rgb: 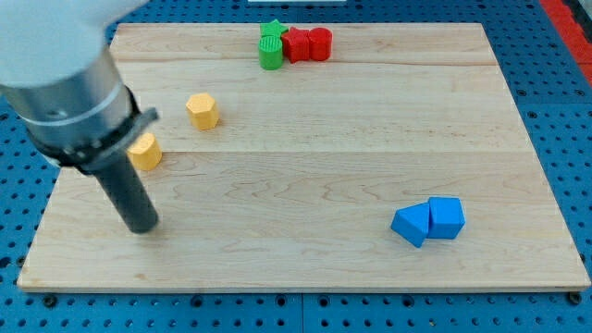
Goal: Put the yellow blocks into the blue blocks
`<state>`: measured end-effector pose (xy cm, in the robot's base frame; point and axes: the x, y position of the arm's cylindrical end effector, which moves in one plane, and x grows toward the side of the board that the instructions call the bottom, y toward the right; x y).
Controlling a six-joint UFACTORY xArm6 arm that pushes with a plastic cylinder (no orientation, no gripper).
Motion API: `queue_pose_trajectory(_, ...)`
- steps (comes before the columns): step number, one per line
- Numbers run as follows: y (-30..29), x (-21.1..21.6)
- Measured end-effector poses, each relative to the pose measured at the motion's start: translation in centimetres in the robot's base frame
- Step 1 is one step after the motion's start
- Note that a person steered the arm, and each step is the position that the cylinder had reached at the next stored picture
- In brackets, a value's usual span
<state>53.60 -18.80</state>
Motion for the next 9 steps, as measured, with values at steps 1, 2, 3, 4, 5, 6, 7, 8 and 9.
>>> queue_pose_trajectory(1,-4.8,-3.9)
queue_pose_trajectory(2,-3.8,-8.0)
queue_pose_trajectory(3,0.5,-9.3)
queue_pose_trajectory(4,6.3,-9.4)
queue_pose_trajectory(5,7.5,-11.5)
queue_pose_trajectory(6,8.9,-13.0)
queue_pose_trajectory(7,15.8,-11.2)
queue_pose_trajectory(8,23.4,-7.1)
queue_pose_trajectory(9,25.4,-7.7)
